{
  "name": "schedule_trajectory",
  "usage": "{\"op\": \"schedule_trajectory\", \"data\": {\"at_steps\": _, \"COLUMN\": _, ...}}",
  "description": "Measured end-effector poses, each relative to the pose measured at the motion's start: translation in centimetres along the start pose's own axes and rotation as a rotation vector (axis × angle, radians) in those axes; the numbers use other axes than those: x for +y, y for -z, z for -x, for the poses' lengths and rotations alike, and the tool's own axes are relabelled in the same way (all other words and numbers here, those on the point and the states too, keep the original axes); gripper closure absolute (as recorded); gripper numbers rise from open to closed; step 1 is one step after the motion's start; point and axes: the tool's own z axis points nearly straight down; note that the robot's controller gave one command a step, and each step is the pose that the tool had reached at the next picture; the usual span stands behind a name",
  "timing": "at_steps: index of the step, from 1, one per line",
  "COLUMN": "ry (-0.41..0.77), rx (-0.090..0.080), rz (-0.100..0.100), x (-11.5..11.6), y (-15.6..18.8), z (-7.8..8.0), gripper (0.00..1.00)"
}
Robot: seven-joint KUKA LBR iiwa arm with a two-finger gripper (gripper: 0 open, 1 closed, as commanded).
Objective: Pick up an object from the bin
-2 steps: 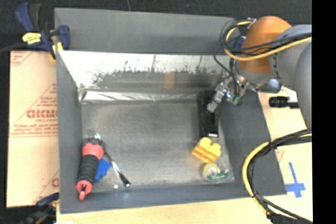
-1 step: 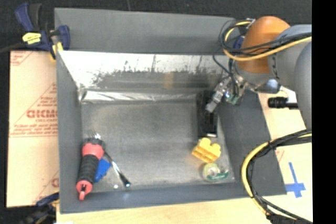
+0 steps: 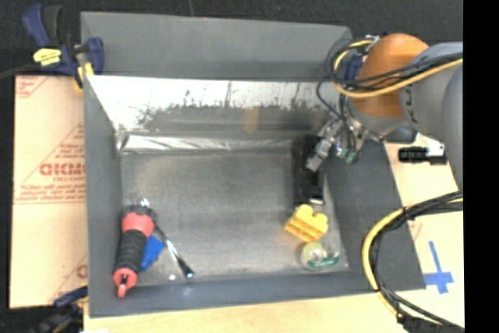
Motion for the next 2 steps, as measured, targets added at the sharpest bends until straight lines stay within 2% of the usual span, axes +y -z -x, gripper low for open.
{"op": "schedule_trajectory", "data": {"at_steps": 1, "ry": -0.221, "rx": 0.029, "rz": -0.014, "x": 0.53, "y": -0.09, "z": 0.33, "gripper": 1.00}}
{"op": "schedule_trajectory", "data": {"at_steps": 2, "ry": -0.026, "rx": 0.008, "rz": -0.004, "x": 0.67, "y": 0.52, "z": 0.55, "gripper": 1.00}}
